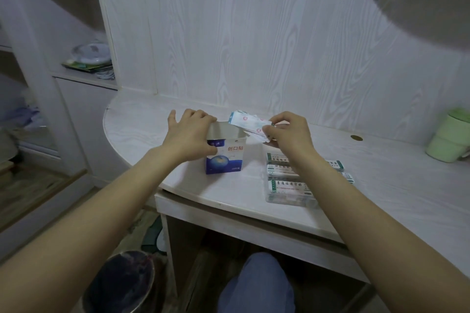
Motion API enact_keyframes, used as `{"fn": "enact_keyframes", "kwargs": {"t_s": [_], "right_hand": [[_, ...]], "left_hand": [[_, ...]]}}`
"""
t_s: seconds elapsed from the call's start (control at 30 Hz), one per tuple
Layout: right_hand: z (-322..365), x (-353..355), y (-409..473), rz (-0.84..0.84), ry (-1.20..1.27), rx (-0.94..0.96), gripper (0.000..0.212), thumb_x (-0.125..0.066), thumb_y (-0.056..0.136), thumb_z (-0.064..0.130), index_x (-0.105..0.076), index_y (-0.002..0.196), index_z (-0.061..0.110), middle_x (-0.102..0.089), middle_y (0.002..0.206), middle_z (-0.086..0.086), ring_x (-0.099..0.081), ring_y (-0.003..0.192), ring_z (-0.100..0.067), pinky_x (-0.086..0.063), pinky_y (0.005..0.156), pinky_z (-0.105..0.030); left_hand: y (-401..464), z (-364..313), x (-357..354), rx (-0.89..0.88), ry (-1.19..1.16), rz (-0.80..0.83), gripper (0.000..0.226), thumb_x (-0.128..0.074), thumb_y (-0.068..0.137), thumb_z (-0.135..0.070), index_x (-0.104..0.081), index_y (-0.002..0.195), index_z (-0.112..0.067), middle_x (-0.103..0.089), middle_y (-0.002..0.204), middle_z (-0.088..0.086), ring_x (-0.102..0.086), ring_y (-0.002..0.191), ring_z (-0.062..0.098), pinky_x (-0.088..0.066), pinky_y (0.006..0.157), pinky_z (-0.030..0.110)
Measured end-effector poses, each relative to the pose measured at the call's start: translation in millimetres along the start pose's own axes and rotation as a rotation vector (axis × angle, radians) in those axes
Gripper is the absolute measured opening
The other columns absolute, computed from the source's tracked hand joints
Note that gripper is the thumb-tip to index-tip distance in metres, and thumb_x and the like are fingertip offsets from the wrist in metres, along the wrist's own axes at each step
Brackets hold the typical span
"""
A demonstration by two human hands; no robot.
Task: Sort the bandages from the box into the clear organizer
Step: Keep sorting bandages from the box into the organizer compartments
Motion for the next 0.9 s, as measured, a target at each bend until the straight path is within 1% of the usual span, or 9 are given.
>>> {"fn": "enact_keyframes", "kwargs": {"t_s": [0.17, 0.23, 0.33, 0.43, 0.53, 0.6, 0.67, 0.77, 0.9], "right_hand": [[5.8, 1.3, -2.9, 0.043, 0.035, -0.018, 0.012, -0.064, 0.083, -0.002, -0.060, 0.082, 0.009, -0.067, 0.088, -0.014, -0.066, 0.075, -0.021, -0.059, 0.072, -0.030], [7.9, 5.1, -7.5, 0.077, 0.043, 0.004, 0.011, -0.065, 0.083, -0.001, -0.061, 0.083, 0.009, -0.066, 0.079, -0.011, -0.063, 0.072, -0.019, -0.058, 0.071, -0.028], [11.4, 15.7, -19.6, 0.137, 0.026, 0.073, 0.009, -0.066, 0.084, 0.001, -0.062, 0.086, 0.009, -0.065, 0.074, -0.013, -0.061, 0.068, -0.018, -0.057, 0.068, -0.026], [16.1, 30.7, -31.9, 0.199, 0.007, 0.139, 0.008, -0.068, 0.083, 0.001, -0.065, 0.089, 0.005, -0.066, 0.076, -0.017, -0.062, 0.068, -0.018, -0.057, 0.068, -0.025], [16.0, 47.4, -40.5, 0.231, -0.018, 0.171, 0.008, -0.067, 0.082, -0.002, -0.065, 0.087, 0.004, -0.065, 0.071, -0.012, -0.062, 0.067, -0.018, -0.057, 0.071, -0.030], [11.8, 60.1, -43.0, 0.208, -0.014, 0.170, 0.009, -0.066, 0.082, -0.004, -0.065, 0.089, 0.002, -0.064, 0.077, -0.016, -0.062, 0.071, -0.021, -0.056, 0.073, -0.033], [6.0, 74.4, -45.6, 0.176, -0.016, 0.163, 0.011, -0.065, 0.082, -0.004, -0.067, 0.090, 0.003, -0.064, 0.084, -0.015, -0.064, 0.075, -0.021, -0.057, 0.075, -0.032], [-6.7, 93.7, -47.2, 0.141, -0.003, 0.122, 0.016, -0.063, 0.084, -0.003, -0.072, 0.089, 0.009, -0.068, 0.089, -0.010, -0.068, 0.078, -0.018, -0.059, 0.074, -0.028], [-20.2, 118.9, -47.1, 0.069, 0.026, 0.084, 0.016, -0.062, 0.085, -0.005, -0.072, 0.093, 0.005, -0.072, 0.088, -0.011, -0.068, 0.074, -0.013, -0.056, 0.067, -0.020]], "left_hand": [[2.4, -5.1, 2.0, 0.043, -0.082, 0.075, 0.078, -0.065, 0.081, -0.038, -0.026, 0.146, -0.022, -0.034, 0.150, 0.001, -0.013, 0.143, 0.021, -0.001, 0.114, 0.055], [-5.3, -18.2, 16.8, -0.017, -0.161, -0.065, 0.073, -0.061, 0.083, -0.033, -0.027, 0.146, -0.021, -0.032, 0.151, 0.000, -0.012, 0.144, 0.020, -0.005, 0.115, 0.047], [-21.5, -47.1, 41.4, -0.196, -0.388, -0.290, 0.056, -0.053, 0.091, -0.025, -0.034, 0.143, -0.017, -0.037, 0.147, -0.001, -0.026, 0.137, 0.015, -0.020, 0.108, 0.025], [-23.5, -69.2, 39.7, -0.236, -0.545, -0.135, 0.043, -0.046, 0.098, -0.029, -0.040, 0.140, -0.019, -0.049, 0.137, -0.003, -0.046, 0.112, 0.007, -0.032, 0.092, 0.016], [-22.8, -89.2, 31.4, -0.210, -0.538, 0.018, 0.035, -0.041, 0.100, -0.034, -0.056, 0.124, -0.015, -0.063, 0.107, -0.002, -0.055, 0.092, 0.012, -0.037, 0.073, 0.019], [-26.5, -104.1, 22.9, -0.221, -0.719, 0.159, 0.035, -0.038, 0.101, -0.033, -0.065, 0.105, -0.010, -0.069, 0.085, -0.002, -0.063, 0.076, 0.013, -0.042, 0.062, 0.014], [-33.3, -120.7, 12.0, -0.206, -0.966, 0.316, 0.029, -0.040, 0.101, -0.026, -0.064, 0.093, -0.013, -0.070, 0.070, -0.002, -0.066, 0.062, 0.009, -0.047, 0.054, 0.013], [-33.1, -137.8, -4.4, -0.146, -1.116, 0.364, 0.022, -0.045, 0.100, -0.019, -0.064, 0.098, -0.007, -0.071, 0.071, 0.002, -0.068, 0.063, 0.010, -0.052, 0.057, 0.017], [-31.8, -157.2, -25.4, -0.069, -1.203, 0.363, 0.016, -0.053, 0.096, -0.016, -0.063, 0.104, -0.006, -0.071, 0.085, 0.009, -0.070, 0.071, 0.012, -0.055, 0.063, 0.020]]}}
Point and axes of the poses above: each hand's wrist, its own y-axis towards the middle knuckle, its own x-axis out of the back of the hand, z = x × y, the point moved 5 cm from there along y, towards the middle knuckle
